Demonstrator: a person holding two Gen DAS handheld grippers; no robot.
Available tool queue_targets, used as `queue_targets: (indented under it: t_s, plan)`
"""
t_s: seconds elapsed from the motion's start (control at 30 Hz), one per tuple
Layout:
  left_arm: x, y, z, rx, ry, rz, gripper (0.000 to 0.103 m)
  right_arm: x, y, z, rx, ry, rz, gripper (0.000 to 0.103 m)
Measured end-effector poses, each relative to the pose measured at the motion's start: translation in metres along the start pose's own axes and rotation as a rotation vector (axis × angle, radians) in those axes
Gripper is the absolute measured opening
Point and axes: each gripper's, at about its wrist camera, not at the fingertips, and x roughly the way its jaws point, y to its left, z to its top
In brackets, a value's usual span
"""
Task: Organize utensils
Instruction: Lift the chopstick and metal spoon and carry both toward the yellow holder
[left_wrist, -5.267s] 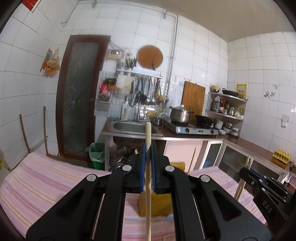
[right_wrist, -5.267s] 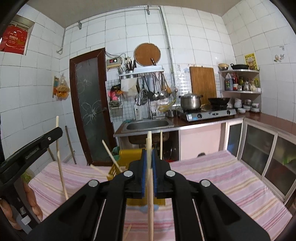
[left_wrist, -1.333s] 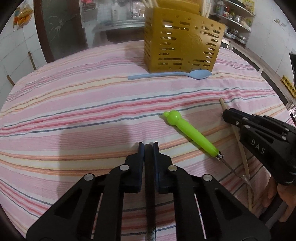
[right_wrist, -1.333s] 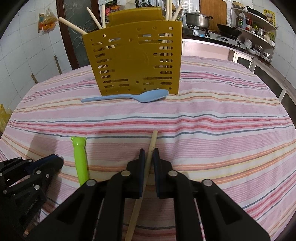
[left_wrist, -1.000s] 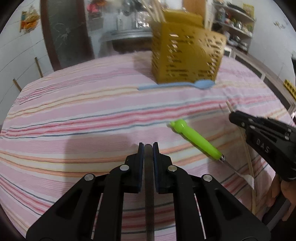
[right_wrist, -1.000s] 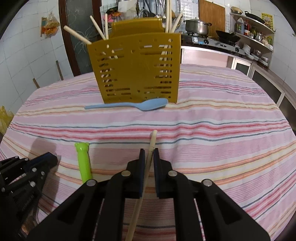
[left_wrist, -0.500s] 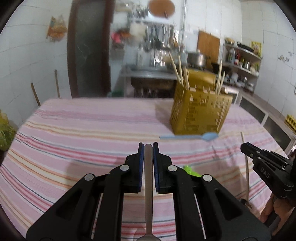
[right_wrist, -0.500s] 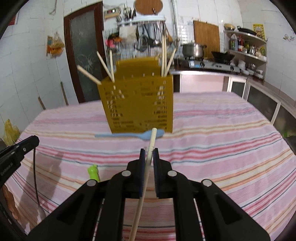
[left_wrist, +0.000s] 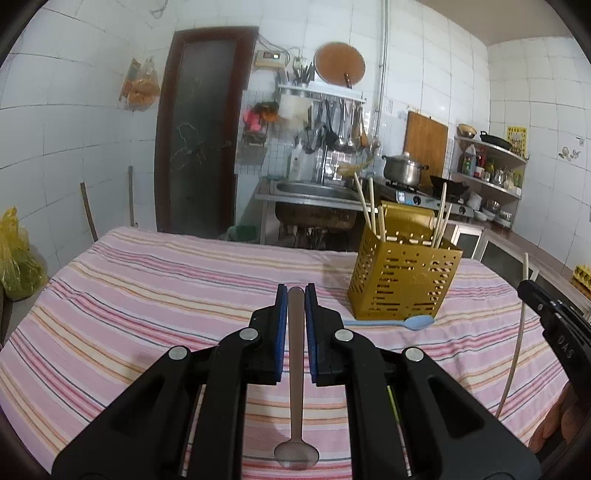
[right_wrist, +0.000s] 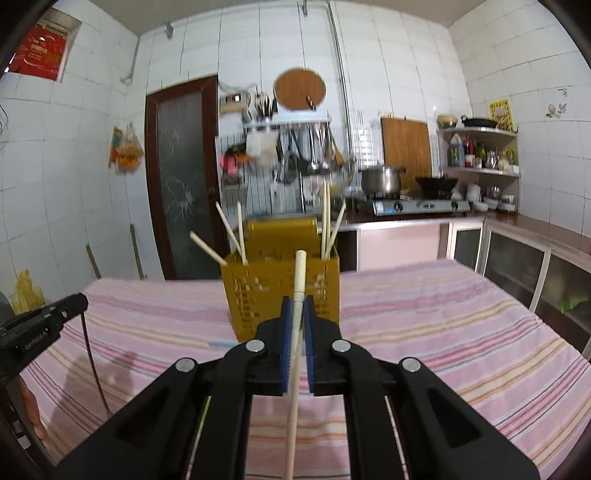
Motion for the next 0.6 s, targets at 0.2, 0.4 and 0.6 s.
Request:
queue_targets:
  t_s: [0.2, 0.4, 0.6]
  plan:
    - [-0.003, -0.001, -0.001, 0.012, -0.026, 0.007, 0.008, -0.009, -0.003, 0.001, 0.007, -0.071, -0.004, 0.007]
    - [-0.006, -0.005, -0.001, 0.028, -0.041, 0.011, 0.008, -0.002, -0.003, 0.0, 0.005, -0.031, 0.003, 0.007]
    - [0.006, -0.004, 0.002, 0.022, -0.001, 0.004, 0.008, 0.045, -0.016, -0.013, 0.037, 0.178, -0.026, 0.009]
